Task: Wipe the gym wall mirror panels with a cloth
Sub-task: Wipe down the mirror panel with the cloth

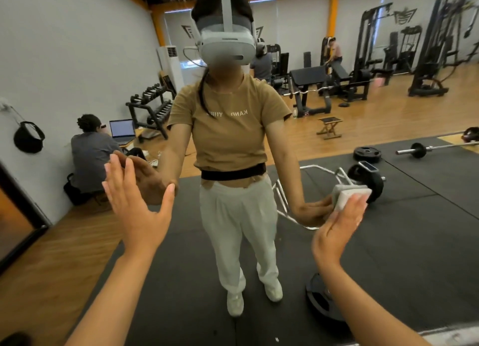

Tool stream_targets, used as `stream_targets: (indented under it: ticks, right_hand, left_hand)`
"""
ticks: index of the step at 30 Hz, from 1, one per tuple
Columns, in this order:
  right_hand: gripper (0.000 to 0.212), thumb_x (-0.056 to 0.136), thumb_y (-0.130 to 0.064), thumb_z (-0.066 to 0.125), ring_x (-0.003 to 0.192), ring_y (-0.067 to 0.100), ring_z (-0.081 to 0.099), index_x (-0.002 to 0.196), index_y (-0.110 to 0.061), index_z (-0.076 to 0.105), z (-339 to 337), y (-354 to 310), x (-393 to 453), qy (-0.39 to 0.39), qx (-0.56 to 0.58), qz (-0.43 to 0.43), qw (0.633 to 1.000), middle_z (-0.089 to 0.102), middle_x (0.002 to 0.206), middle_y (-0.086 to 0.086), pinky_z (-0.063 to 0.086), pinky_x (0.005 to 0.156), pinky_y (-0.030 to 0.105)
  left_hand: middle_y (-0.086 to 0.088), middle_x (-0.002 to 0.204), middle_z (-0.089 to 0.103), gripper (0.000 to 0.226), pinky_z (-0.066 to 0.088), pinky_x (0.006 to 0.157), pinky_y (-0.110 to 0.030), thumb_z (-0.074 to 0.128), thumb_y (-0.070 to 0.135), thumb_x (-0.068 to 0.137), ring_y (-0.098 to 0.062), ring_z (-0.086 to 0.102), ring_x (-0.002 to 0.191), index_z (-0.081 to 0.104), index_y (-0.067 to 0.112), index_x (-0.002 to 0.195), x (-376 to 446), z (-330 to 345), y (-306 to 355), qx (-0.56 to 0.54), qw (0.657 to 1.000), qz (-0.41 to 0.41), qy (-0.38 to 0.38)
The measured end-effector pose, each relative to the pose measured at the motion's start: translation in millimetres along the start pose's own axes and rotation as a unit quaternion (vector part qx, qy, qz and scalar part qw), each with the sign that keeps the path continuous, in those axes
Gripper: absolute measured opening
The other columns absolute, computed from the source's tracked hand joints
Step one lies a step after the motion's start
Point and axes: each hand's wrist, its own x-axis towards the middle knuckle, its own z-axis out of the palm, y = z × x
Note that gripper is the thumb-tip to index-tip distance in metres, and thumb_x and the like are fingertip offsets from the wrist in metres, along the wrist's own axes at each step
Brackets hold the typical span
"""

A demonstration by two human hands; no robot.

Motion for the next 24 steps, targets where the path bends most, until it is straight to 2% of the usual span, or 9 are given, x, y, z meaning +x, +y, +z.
stream_targets:
  ticks: [2, 4, 8, 10, 12, 15, 17, 20, 24]
  right_hand:
    - [0.055, 0.106, -0.011, 0.025, 0.152, 0.031, 0.0, 0.157, -0.013, 0.006, 16, -18, -10, 0.056, 0.025, 0.068, 0.996, 0.002, 0.163, 0.017, -0.001, 0.124, 0.036]
    - [0.055, 0.106, -0.012, 0.026, 0.153, 0.025, -0.003, 0.157, -0.011, 0.006, 29, -43, -21, 0.061, 0.009, 0.041, 0.997, -0.002, 0.164, 0.009, -0.001, 0.124, 0.038]
    - [0.072, 0.098, 0.005, 0.045, 0.147, -0.005, 0.008, 0.155, -0.031, 0.022, 52, -69, -70, -0.097, -0.042, -0.037, 0.994, 0.016, 0.163, -0.006, 0.003, 0.124, 0.036]
    - [0.089, 0.088, 0.011, 0.037, 0.152, 0.008, 0.003, 0.157, -0.038, 0.011, 54, -67, -108, -0.233, -0.092, -0.285, 0.925, 0.002, 0.165, -0.014, 0.004, 0.123, 0.044]
    - [0.094, 0.075, 0.006, 0.036, 0.153, 0.016, 0.001, 0.158, -0.027, 0.008, 60, -39, -125, -0.312, -0.123, -0.488, 0.806, -0.001, 0.166, -0.008, -0.002, 0.123, 0.041]
    - [0.081, 0.077, -0.001, 0.038, 0.152, 0.014, 0.004, 0.155, -0.022, 0.025, 55, -46, -102, -0.336, -0.153, -0.563, 0.739, 0.014, 0.164, -0.006, -0.002, 0.124, 0.037]
    - [0.073, 0.082, -0.002, 0.038, 0.152, 0.012, 0.008, 0.152, -0.024, 0.031, 53, -63, -82, -0.306, -0.144, -0.566, 0.752, 0.027, 0.159, -0.007, 0.003, 0.124, 0.035]
    - [0.072, 0.087, 0.0, 0.039, 0.151, 0.013, 0.014, 0.153, -0.025, 0.029, 59, -107, -47, -0.222, -0.079, -0.501, 0.833, 0.026, 0.16, -0.006, 0.008, 0.122, 0.036]
    - [0.063, 0.089, 0.003, 0.04, 0.152, 0.016, 0.01, 0.148, -0.018, 0.037, 84, -172, -27, -0.107, -0.008, -0.373, 0.922, 0.024, 0.161, -0.002, 0.011, 0.119, 0.045]
  left_hand:
    - [-0.011, 0.166, 0.004, 0.086, -0.001, 0.124, -0.046, 0.059, 0.043, 0.091, -0.024, -0.002, 0.153, 0.016, 0.006, 0.156, 0, 0, -1, 0.0, 1.0, 0.001, -0.002]
    - [-0.011, 0.166, 0.004, 0.085, -0.002, 0.124, -0.045, 0.057, 0.045, 0.092, -0.025, -0.002, 0.153, 0.016, 0.006, 0.156, 0, 1, -1, 0.0, 1.0, 0.005, -0.001]
    - [-0.014, 0.165, 0.005, 0.085, -0.003, 0.124, -0.044, 0.056, 0.046, 0.093, -0.027, -0.001, 0.153, 0.017, 0.004, 0.156, 0, 1, -2, 0.0, 1.0, 0.018, 0.003]
    - [-0.013, 0.165, 0.005, 0.085, -0.002, 0.124, -0.044, 0.058, 0.044, 0.093, -0.027, -0.001, 0.153, 0.017, 0.004, 0.156, 0, 0, -3, 0.0, 1.0, 0.021, -0.001]
    - [-0.011, 0.165, 0.004, 0.084, -0.002, 0.124, -0.044, 0.058, 0.043, 0.093, -0.026, -0.001, 0.153, 0.018, 0.004, 0.156, 0, -2, -6, 0.005, 1.0, 0.028, -0.01]
    - [-0.009, 0.165, 0.004, 0.081, -0.001, 0.124, -0.04, 0.053, 0.046, 0.094, -0.024, 0.0, 0.154, 0.02, 0.006, 0.156, 0, -10, -17, 0.025, 0.998, 0.056, -0.029]
    - [-0.006, 0.166, 0.002, 0.079, -0.002, 0.124, -0.036, 0.05, 0.046, 0.095, -0.023, 0.0, 0.154, 0.019, 0.008, 0.157, 2, -18, -26, 0.054, 0.994, 0.084, -0.054]
    - [-0.009, 0.166, 0.0, 0.075, -0.001, 0.123, -0.032, 0.046, 0.042, 0.096, -0.024, 0.001, 0.154, 0.019, 0.009, 0.157, 6, -29, -38, 0.12, 0.978, 0.146, -0.089]
    - [-0.015, 0.165, 0.009, 0.071, 0.018, 0.118, -0.041, 0.053, 0.035, 0.095, -0.03, 0.011, 0.152, 0.027, 0.008, 0.155, 12, -41, -52, 0.15, 0.961, 0.206, -0.109]
